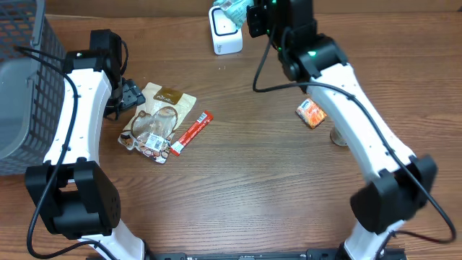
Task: Scan the item barcode
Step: 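Carry the wipes pack to the white scanner with the right gripper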
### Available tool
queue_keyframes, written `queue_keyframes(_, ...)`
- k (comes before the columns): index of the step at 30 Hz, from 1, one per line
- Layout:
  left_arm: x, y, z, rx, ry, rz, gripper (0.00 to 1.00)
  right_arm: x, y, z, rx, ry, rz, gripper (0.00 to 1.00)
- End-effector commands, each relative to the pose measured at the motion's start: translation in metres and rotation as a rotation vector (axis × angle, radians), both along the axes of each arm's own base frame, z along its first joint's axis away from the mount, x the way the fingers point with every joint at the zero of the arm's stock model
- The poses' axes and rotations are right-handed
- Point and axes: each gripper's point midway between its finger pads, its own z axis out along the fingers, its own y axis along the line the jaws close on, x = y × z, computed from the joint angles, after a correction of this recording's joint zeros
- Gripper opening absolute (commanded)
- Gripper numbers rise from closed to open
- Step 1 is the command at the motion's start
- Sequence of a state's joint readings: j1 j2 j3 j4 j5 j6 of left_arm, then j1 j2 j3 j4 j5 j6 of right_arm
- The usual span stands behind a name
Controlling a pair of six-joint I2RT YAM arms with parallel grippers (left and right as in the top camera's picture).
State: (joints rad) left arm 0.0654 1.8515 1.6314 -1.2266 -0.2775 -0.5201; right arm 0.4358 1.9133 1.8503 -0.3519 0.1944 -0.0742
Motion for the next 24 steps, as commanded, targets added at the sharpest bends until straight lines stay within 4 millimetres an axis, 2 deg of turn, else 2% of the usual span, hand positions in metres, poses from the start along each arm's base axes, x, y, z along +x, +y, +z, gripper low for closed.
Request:
queue_keyframes(1, 0.004, -0.001, 0.008, 0.012, -0.026, -0.006, 1.0, 0.025, -0.006, -0.029, -0.193, -0.05, -0.119, 0.04)
queue_keyframes(4, 0.004, -0.001, 0.008, 0.012, -0.026, -0.006, 1.0, 0.039, -0.004, -0.046, -0.309, -0.102, -0.191, 0.04)
queue_keyframes(9, 0.004, -0.001, 0.008, 0.012, -0.026, -0.006, 1.0, 0.059, 0.017, -0.067, -0.468, -0.221, -0.212, 0.04)
queue_keyframes(17, 0.004, -0.001, 0.008, 0.012, -0.026, -0.006, 1.0, 0.075, 0.042, -0.099, -0.715, -0.364, -0.198, 0.04)
queue_keyframes(21, 0.004, -0.001, 0.008, 0.012, -0.026, -0.006, 1.0, 0.08, 0.047, -0.108, -0.767, -0.441, -0.21, 0.04)
queue_keyframes(24, 0.004, -0.001, 0.008, 0.012, -0.026, -0.006, 1.0, 0.082, 0.051, -0.124, -0.795, -0.432, -0.183, 0.04)
